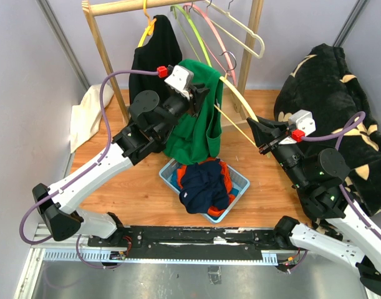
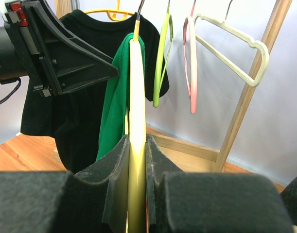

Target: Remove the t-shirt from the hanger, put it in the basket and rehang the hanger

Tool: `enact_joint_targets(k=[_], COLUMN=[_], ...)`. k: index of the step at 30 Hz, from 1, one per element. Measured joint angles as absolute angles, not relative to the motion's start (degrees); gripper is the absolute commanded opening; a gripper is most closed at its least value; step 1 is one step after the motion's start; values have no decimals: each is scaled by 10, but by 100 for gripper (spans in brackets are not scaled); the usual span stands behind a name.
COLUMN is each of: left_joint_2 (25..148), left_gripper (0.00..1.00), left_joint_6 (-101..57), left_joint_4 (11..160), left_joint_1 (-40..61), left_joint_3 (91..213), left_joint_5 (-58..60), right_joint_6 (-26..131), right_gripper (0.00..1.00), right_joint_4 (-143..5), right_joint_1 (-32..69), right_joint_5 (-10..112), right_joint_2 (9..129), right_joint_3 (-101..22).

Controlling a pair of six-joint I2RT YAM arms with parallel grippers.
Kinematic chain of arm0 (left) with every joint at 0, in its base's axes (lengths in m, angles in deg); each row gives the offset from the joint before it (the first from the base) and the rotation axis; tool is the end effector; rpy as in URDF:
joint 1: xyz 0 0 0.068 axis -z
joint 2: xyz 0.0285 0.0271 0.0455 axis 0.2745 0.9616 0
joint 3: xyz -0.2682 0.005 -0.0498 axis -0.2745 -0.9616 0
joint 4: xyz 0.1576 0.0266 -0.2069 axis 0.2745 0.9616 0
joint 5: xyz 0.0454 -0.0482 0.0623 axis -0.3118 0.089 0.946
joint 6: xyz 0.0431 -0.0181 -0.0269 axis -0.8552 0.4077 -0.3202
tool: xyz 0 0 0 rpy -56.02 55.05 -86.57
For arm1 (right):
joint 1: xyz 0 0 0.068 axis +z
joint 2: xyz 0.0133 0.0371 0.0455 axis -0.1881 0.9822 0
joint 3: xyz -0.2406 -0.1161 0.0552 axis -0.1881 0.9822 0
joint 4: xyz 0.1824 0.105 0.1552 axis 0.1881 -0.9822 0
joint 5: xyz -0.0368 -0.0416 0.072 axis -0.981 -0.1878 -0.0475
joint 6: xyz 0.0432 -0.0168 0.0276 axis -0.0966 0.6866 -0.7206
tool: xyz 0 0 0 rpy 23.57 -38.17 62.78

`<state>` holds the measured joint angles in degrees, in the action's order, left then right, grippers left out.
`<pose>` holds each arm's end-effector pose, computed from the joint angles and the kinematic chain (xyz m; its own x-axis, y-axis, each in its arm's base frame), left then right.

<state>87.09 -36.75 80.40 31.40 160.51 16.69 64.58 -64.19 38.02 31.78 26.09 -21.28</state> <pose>0.2092 -0.2199 0.4717 0.1798 -0.1040 -0.9782 0.6306 0.7754 0.0335 0.0867 0.0880 0.4583 0.3218 0.2265 -0.9193 -0.5828 0.8126 -0.0038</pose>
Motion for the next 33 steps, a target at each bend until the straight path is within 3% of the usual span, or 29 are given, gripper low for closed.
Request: enact_joint_targets(k=[3, 6, 7, 19, 33], left_joint_2=[876, 883, 887, 894, 990], left_gripper=[29, 2, 1, 1, 0], left_joint_6=[-363, -360, -361, -357, -371], left_joint_4=[804, 804, 805, 828, 916], left_joint_1=[314, 314, 314, 311, 266], left_joint_3=[1605, 1607, 1610, 1640, 1840], left_joint_5=[167, 169, 170, 230, 305], right_joint_6=[646, 645, 645, 646, 637], right_gripper=[1, 1, 1, 1, 1], right_joint_4=[-642, -642, -642, -660, -742], right_joint_1=[380, 380, 380, 380, 380], right_joint_5=[318, 319, 319, 318, 325], right_joint_2=[261, 261, 261, 238, 96], right_joint_3=[-213, -213, -213, -204, -213])
